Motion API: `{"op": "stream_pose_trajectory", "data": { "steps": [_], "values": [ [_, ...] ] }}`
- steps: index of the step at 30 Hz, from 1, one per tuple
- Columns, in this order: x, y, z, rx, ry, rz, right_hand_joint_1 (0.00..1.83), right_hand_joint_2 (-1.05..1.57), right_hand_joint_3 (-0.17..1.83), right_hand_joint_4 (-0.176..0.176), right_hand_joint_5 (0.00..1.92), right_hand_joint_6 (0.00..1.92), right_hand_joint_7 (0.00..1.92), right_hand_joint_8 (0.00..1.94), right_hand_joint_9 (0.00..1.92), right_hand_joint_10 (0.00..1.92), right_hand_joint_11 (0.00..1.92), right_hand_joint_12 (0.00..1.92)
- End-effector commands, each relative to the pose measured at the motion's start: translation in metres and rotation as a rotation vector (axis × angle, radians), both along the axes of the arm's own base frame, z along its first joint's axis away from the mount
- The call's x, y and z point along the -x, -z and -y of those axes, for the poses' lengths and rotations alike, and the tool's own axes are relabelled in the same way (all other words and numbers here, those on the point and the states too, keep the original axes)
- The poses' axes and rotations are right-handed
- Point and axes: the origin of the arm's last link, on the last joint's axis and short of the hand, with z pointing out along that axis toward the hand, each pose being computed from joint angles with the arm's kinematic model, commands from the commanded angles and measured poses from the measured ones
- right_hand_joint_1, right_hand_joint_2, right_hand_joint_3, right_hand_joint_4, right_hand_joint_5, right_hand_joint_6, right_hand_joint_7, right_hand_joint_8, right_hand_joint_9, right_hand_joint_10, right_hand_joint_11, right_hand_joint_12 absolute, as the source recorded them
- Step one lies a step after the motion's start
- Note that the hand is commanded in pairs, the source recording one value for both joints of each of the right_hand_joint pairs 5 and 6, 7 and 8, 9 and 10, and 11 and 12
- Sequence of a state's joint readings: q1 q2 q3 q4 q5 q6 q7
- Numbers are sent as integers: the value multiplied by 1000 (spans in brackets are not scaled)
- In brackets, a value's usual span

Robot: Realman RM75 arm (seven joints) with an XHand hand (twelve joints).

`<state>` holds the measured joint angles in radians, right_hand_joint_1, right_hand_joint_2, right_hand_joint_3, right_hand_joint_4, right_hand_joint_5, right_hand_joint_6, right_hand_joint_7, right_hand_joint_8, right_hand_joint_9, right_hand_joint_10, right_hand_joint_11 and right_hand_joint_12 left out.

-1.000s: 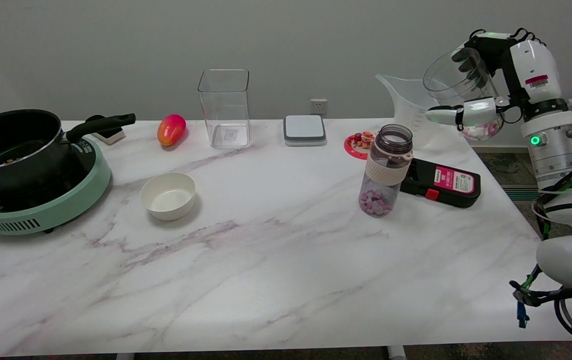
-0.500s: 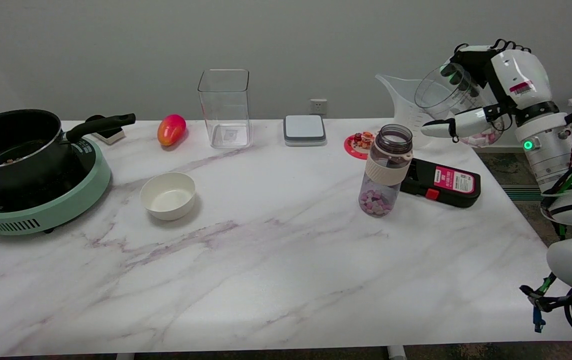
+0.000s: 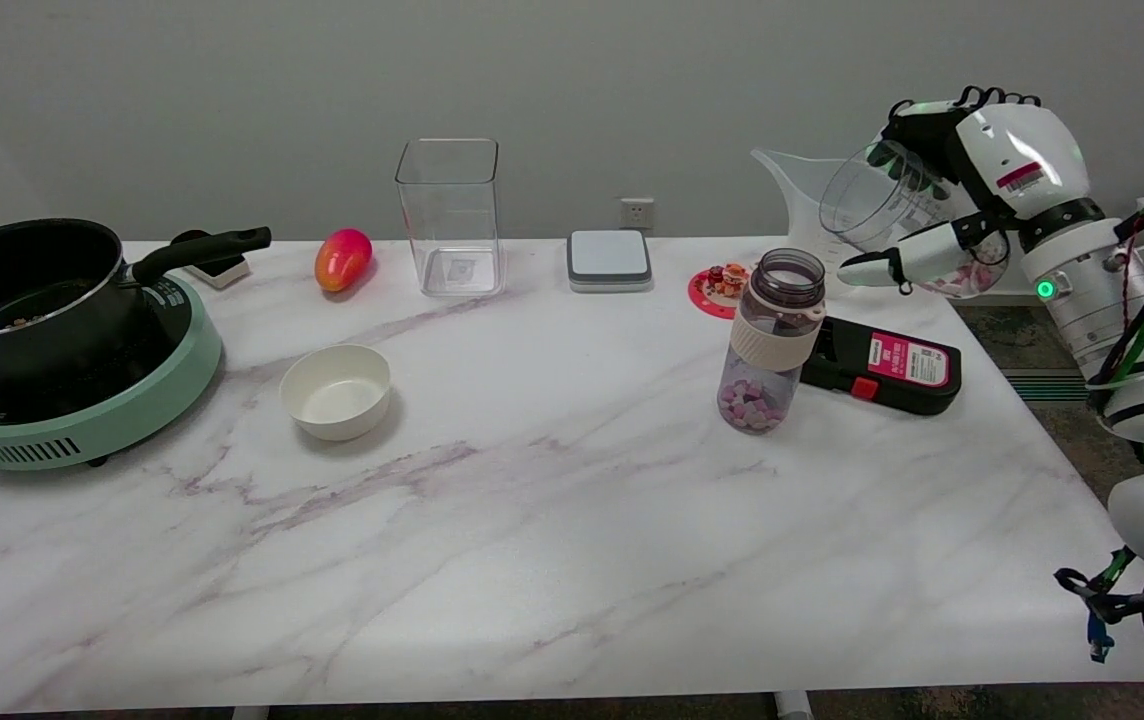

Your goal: Pour the contents of the measuring cup into the bottle.

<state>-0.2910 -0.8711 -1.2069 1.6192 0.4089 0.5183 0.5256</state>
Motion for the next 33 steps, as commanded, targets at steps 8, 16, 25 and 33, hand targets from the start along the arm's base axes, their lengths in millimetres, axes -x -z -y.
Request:
{"op": "stream_pose_trajectory", "data": {
  "steps": [8, 16, 25, 33],
  "values": [
    [-9, 20, -12, -2, 47, -188, 1308, 1305, 556, 0, 1818, 1818, 1702, 1702, 1596, 1596, 1340, 1340],
    [-9, 29, -13, -8, 67, -210, 1308, 1305, 556, 0, 1827, 1827, 1702, 1702, 1596, 1596, 1340, 1340],
    [-13, 36, 0, -14, 119, -195, 1316, 1293, 563, 0, 1832, 1832, 1701, 1701, 1596, 1596, 1339, 1339],
    [-21, 39, 10, -1, 168, -232, 1338, 1243, 605, 0, 1812, 1812, 1688, 1688, 1586, 1586, 1334, 1334]
  ]
}}
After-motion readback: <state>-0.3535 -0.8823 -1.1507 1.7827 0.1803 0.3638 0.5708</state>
